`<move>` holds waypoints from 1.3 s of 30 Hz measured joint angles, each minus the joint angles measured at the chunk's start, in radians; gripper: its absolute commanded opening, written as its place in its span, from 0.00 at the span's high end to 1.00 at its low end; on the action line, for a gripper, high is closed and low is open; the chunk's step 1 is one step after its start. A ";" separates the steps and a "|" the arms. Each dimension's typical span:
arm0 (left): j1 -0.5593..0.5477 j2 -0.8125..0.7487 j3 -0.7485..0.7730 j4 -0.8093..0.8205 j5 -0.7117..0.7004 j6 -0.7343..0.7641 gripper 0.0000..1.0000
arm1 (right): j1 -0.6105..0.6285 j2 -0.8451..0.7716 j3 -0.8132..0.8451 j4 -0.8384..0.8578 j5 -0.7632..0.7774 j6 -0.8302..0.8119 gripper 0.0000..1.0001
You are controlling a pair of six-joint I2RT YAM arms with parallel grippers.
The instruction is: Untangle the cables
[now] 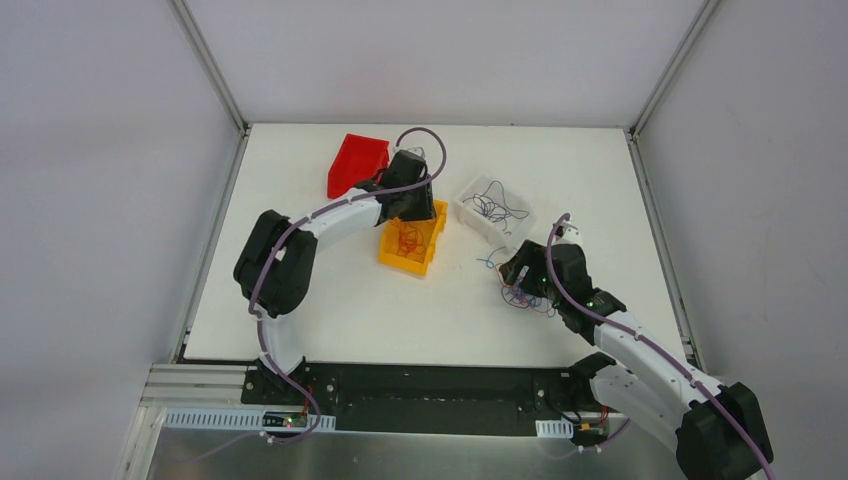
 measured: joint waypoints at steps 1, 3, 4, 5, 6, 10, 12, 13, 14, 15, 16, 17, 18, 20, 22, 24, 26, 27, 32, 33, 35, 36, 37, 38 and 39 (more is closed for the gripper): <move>0.000 -0.008 0.010 -0.019 -0.003 0.005 0.58 | 0.000 0.000 0.000 0.000 0.000 0.000 0.25; 0.000 -0.029 0.024 -0.063 -0.017 0.014 0.53 | 0.000 0.000 0.000 0.000 0.000 0.000 0.25; 0.000 -0.041 0.027 -0.085 -0.019 0.019 0.51 | 0.000 0.000 0.000 0.000 0.000 0.000 0.25; 0.000 -0.054 0.031 -0.111 -0.019 0.026 0.48 | 0.000 0.000 0.000 0.000 0.000 0.000 0.25; 0.000 -0.068 0.035 -0.137 -0.019 0.032 0.46 | 0.000 0.000 0.000 0.000 0.000 0.000 0.25; 0.000 -0.116 0.055 -0.238 -0.005 0.055 0.36 | 0.000 0.000 0.000 0.000 0.000 0.000 0.25; 0.000 -0.135 0.073 -0.293 0.014 0.064 0.32 | 0.000 0.000 0.000 0.000 0.000 0.000 0.25; 0.000 -0.143 0.080 -0.312 0.020 0.070 0.29 | 0.000 0.000 0.000 0.000 0.000 0.000 0.25; 0.000 -0.153 0.089 -0.338 0.026 0.078 0.28 | 0.000 0.000 0.000 0.000 0.000 0.000 0.25; 0.000 -0.164 0.093 -0.358 0.037 0.083 0.27 | 0.000 0.000 0.000 0.000 0.000 0.000 0.25; 0.000 -0.176 0.095 -0.377 0.042 0.087 0.25 | 0.000 0.000 0.000 0.000 0.000 0.000 0.25; 0.000 -0.185 0.095 -0.391 0.045 0.090 0.24 | 0.000 0.000 0.000 0.000 0.000 0.000 0.25; 0.000 -0.196 0.095 -0.409 0.048 0.094 0.23 | 0.000 0.000 0.000 0.000 0.000 0.000 0.25; 0.000 -0.215 0.095 -0.443 0.060 0.103 0.19 | 0.000 0.000 0.000 0.000 0.000 0.000 0.25; 0.000 -0.234 0.095 -0.473 0.064 0.110 0.16 | 0.000 0.000 0.000 0.001 0.000 0.000 0.25; 0.000 -0.256 0.095 -0.497 0.068 0.115 0.15 | 0.000 0.000 0.000 0.001 0.000 0.000 0.25; 0.000 -0.280 0.095 -0.520 0.069 0.122 0.13 | 0.000 0.000 0.000 0.001 0.000 0.000 0.25; 0.000 -0.294 0.095 -0.529 0.070 0.128 0.12 | 0.000 0.000 0.000 0.001 0.000 0.001 0.25; 0.000 -0.349 0.108 -0.559 0.068 0.149 0.11 | 0.000 0.001 0.000 0.001 0.000 0.002 0.25; 0.000 -0.353 0.115 -0.565 0.067 0.154 0.12 | 0.000 0.002 0.000 0.001 0.000 0.002 0.25; 0.000 -0.354 0.124 -0.569 0.066 0.159 0.14 | 0.000 0.002 0.000 0.001 0.000 0.002 0.25; 0.000 -0.353 0.124 -0.570 0.066 0.160 0.15 | 0.000 0.002 0.000 0.001 0.000 0.002 0.25; 0.000 -0.352 0.124 -0.574 0.065 0.161 0.16 | 0.000 0.002 0.000 0.001 0.000 0.003 0.25; 0.000 -0.349 0.124 -0.577 0.062 0.161 0.17 | 0.000 0.002 0.000 0.001 0.000 0.003 0.25; 0.000 -0.347 0.124 -0.579 0.059 0.162 0.18 | 0.000 0.002 0.000 0.001 0.000 0.003 0.25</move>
